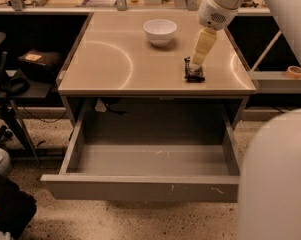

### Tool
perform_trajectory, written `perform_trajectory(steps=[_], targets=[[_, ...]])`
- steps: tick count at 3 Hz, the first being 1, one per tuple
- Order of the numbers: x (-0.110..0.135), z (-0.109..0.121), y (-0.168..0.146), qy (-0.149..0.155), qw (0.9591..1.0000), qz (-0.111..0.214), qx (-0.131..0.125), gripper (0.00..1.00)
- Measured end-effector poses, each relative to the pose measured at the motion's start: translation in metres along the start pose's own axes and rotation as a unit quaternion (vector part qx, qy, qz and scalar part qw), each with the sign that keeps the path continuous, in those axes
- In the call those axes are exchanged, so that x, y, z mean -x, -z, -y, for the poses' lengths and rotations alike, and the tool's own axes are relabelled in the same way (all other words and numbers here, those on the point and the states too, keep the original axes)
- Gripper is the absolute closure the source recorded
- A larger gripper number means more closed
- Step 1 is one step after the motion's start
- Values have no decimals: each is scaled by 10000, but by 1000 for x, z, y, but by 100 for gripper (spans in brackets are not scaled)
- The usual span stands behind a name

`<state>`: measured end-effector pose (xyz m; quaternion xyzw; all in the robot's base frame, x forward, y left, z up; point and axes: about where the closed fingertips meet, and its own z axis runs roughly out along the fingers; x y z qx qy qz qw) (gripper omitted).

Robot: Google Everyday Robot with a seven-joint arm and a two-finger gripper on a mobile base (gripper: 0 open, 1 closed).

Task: Place rxbar chocolate into top drawer

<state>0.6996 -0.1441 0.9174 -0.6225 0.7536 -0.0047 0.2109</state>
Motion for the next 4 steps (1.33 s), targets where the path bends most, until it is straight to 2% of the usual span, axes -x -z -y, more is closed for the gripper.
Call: perform_trajectory(steps=[1, 2, 3, 4], targets=[[7, 48, -35, 180, 9997, -167, 49, 0], [16, 65, -17, 196, 9993, -4, -309, 0], [9, 64, -24, 68, 9994, 225, -251, 0], [-20, 47, -51, -325, 9979, 522, 206, 0]])
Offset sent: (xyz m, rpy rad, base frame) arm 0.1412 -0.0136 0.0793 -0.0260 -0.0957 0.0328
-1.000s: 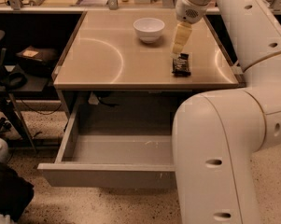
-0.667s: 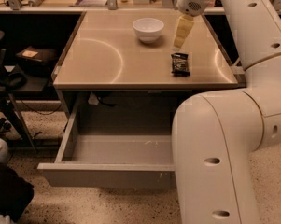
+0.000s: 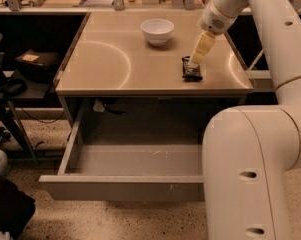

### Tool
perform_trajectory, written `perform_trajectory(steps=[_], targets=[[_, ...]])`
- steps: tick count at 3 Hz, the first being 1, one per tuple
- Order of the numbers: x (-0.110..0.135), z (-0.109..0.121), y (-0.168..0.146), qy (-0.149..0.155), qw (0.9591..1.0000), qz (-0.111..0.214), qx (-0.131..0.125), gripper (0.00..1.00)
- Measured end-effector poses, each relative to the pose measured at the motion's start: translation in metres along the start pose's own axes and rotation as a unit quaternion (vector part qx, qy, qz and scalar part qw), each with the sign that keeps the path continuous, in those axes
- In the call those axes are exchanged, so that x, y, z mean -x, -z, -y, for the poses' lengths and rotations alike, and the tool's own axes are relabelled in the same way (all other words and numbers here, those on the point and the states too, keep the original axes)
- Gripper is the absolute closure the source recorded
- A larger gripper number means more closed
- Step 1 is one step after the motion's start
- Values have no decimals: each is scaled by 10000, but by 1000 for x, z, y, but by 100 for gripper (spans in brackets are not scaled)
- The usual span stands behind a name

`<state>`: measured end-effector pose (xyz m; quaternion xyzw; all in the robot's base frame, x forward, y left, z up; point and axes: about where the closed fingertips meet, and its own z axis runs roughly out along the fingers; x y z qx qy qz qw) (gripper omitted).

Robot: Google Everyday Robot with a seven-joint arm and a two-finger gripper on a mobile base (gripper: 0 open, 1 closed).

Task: Place rxbar chocolate into top drawer

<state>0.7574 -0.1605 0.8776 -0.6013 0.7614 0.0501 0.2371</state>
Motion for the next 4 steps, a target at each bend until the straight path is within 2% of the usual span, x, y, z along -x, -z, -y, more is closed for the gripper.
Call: perform_trajectory(steps=[1, 2, 3, 4], targets=[[-28, -13, -17, -351, 9985, 216, 364, 0], [-52, -24, -28, -656, 9952, 392, 615, 0], [-64, -34, -40, -877, 9914, 517, 819, 0], [-61, -30, -45, -879, 9917, 549, 765, 0]])
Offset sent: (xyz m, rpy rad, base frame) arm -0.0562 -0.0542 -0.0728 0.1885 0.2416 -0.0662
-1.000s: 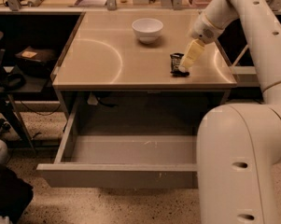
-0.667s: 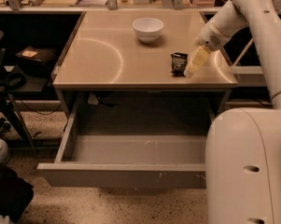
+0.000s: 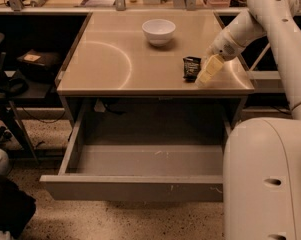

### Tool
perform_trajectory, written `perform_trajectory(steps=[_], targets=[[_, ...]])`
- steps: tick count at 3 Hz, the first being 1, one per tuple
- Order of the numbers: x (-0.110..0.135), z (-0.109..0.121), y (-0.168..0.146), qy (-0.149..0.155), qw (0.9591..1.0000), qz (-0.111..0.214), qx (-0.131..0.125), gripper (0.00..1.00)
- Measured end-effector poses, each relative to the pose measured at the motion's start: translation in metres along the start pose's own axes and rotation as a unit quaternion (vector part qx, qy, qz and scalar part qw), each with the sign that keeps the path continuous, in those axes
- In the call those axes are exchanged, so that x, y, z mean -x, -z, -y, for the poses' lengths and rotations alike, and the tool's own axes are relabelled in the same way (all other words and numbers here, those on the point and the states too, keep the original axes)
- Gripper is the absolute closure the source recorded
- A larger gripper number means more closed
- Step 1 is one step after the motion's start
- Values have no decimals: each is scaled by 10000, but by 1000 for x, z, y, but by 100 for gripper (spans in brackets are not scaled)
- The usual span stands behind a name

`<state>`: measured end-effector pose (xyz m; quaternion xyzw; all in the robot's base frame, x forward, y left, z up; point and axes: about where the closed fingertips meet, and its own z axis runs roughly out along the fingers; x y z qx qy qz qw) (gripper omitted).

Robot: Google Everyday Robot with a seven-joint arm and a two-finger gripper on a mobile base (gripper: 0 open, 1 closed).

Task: Place rxbar chocolate into top drawer

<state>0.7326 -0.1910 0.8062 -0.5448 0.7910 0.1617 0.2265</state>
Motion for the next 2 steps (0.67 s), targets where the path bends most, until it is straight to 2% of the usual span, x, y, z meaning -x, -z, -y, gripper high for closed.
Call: perform_trajectory(steps=[1, 2], targets=[[24, -11, -31, 265, 9976, 512, 370, 0], [34, -19, -41, 384, 9948, 767, 540, 0]])
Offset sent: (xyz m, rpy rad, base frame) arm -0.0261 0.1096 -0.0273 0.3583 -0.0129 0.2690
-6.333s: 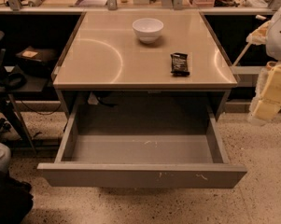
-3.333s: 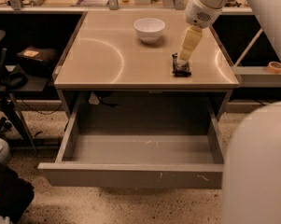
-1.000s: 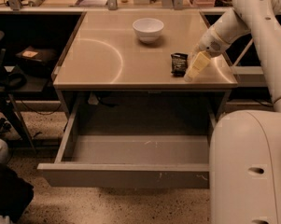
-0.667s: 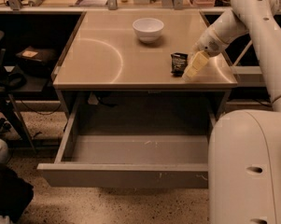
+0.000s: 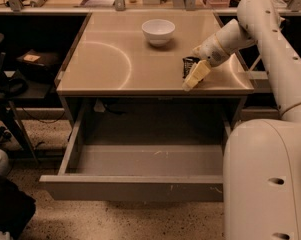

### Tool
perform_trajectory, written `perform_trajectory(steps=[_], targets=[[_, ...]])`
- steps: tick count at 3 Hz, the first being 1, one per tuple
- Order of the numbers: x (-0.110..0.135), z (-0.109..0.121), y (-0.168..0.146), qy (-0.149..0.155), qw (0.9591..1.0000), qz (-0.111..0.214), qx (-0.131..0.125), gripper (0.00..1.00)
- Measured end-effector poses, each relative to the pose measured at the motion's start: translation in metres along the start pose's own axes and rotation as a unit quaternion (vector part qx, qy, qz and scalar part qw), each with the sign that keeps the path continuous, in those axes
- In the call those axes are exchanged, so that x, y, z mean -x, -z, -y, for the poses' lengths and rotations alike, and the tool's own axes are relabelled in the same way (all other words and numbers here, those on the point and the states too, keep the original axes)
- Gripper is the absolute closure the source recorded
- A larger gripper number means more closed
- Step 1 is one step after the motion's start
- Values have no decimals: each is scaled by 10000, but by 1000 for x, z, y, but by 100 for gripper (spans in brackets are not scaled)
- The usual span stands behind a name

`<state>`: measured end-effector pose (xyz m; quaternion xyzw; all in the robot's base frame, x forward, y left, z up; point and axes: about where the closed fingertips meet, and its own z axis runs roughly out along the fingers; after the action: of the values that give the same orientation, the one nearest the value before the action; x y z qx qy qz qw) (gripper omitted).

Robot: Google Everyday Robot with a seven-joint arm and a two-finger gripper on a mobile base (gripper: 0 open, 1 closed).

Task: Place rxbar chocolate into top drawer

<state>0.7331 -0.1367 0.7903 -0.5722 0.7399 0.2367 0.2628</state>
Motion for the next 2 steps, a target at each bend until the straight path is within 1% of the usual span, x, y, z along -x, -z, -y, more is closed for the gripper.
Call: perform_trajectory(steps=[1, 2], targets=[[0, 0, 0, 0, 10000, 0, 0, 0], [0, 0, 0, 0, 10000, 0, 0, 19]])
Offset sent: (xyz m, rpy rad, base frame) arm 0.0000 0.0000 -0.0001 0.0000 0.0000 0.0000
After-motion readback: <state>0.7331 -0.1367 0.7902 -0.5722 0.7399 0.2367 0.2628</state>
